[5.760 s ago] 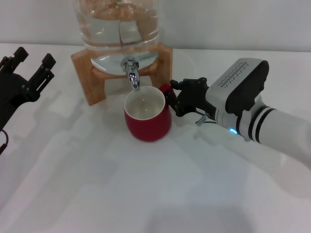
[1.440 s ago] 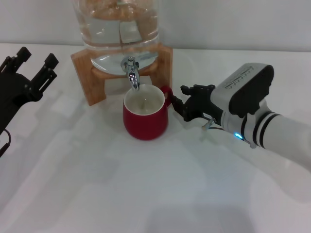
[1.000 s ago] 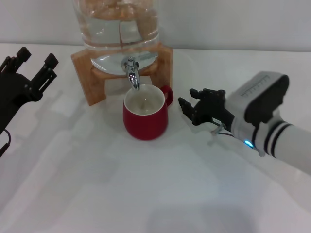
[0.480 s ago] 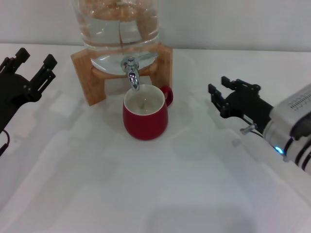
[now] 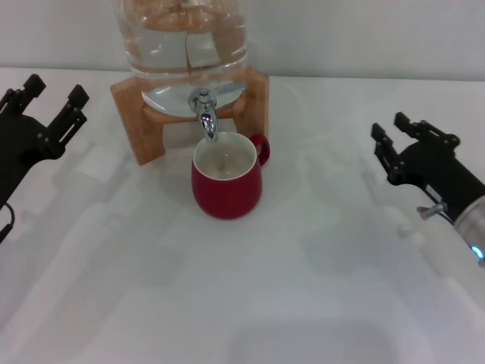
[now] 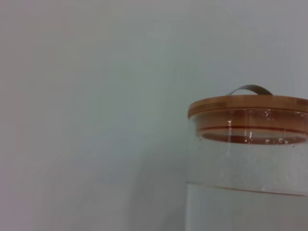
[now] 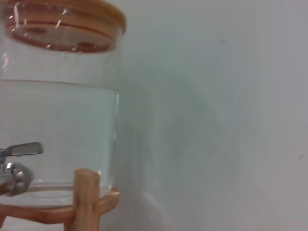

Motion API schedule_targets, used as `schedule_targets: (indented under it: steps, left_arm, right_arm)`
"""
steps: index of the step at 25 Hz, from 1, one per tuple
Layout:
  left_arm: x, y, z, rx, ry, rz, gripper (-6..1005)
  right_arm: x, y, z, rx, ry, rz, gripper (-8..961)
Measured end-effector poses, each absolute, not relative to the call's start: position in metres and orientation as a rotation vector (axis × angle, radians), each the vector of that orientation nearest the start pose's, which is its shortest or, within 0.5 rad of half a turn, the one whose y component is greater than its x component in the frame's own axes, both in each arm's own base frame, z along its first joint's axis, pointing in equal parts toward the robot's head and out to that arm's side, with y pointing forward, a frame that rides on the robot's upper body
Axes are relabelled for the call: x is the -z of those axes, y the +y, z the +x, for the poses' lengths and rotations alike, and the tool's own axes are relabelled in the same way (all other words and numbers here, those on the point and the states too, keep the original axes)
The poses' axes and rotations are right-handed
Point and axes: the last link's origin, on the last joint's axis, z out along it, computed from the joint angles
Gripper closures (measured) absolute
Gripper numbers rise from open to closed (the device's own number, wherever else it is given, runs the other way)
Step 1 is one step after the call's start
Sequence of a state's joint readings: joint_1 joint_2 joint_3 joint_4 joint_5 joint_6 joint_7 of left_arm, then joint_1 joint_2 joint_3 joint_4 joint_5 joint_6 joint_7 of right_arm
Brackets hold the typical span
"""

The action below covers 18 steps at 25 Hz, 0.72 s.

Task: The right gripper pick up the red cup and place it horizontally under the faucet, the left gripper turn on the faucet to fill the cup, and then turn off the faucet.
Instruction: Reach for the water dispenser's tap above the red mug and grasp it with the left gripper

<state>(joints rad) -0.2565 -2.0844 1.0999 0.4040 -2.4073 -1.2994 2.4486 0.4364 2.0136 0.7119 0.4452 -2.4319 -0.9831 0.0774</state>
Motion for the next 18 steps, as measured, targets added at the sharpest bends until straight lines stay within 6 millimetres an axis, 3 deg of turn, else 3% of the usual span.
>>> schedule_targets:
  steps: [10,18]
  left_arm:
    - [-0.027,0.304,-0.323,0.972,-0.5,-1.78,242]
    - [-0.027,0.304,-0.322,0.975,-0.496,-1.778,242]
  right_arm:
    - [0.053,0.327,0.277,-0.766,0.393,-1.896,575]
    - [0.038,0.332,0.297,-0.747,0.535,-1.742,575]
